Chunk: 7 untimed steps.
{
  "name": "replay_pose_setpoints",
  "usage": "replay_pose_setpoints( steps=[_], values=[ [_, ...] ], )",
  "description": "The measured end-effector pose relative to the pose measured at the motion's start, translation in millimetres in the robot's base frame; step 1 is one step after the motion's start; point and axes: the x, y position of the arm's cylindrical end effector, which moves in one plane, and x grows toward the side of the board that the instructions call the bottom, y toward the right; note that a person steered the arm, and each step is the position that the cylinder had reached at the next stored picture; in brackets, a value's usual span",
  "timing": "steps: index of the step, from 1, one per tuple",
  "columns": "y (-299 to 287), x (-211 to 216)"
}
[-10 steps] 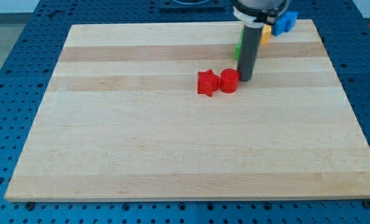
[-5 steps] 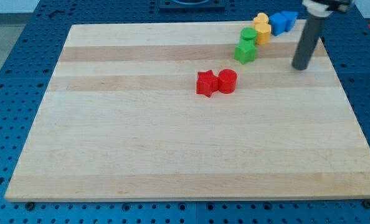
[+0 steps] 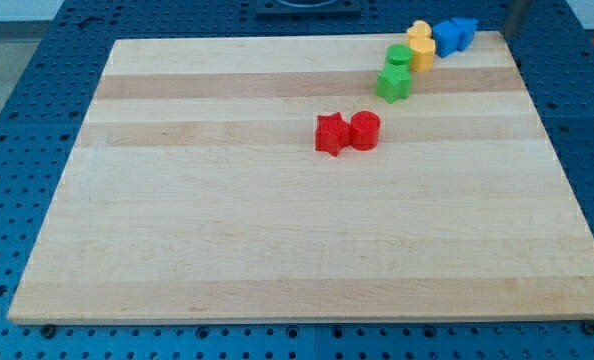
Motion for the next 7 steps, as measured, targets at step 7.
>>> replay_pose_setpoints(
  steps=[7],
  values=[
    [-127, 1]
  ],
)
